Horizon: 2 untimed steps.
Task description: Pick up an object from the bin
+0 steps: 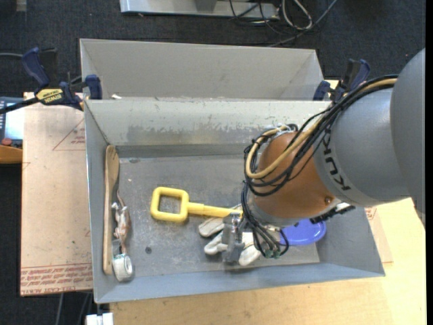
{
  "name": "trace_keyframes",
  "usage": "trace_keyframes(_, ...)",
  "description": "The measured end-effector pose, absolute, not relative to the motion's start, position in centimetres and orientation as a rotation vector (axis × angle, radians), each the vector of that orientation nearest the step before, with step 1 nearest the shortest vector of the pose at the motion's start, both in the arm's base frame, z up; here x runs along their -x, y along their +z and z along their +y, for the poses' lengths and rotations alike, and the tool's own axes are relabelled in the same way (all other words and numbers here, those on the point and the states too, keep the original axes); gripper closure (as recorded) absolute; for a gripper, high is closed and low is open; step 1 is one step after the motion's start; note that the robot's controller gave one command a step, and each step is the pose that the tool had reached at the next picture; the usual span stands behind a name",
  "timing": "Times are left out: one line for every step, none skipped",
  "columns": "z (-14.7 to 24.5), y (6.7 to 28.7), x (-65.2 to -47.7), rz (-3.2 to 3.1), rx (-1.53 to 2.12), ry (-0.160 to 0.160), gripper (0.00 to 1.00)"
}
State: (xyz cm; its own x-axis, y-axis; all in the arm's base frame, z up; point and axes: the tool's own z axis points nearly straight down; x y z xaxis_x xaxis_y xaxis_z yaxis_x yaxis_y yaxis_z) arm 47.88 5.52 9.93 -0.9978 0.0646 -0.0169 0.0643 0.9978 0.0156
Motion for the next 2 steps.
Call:
trace_keyframes(5.55, 16.3, -47.91, 3.122, -0.104, 0.025, 1.0)
trace_keyframes(5.55, 15.53, -47.86, 3.124, -0.105, 0.025, 1.0)
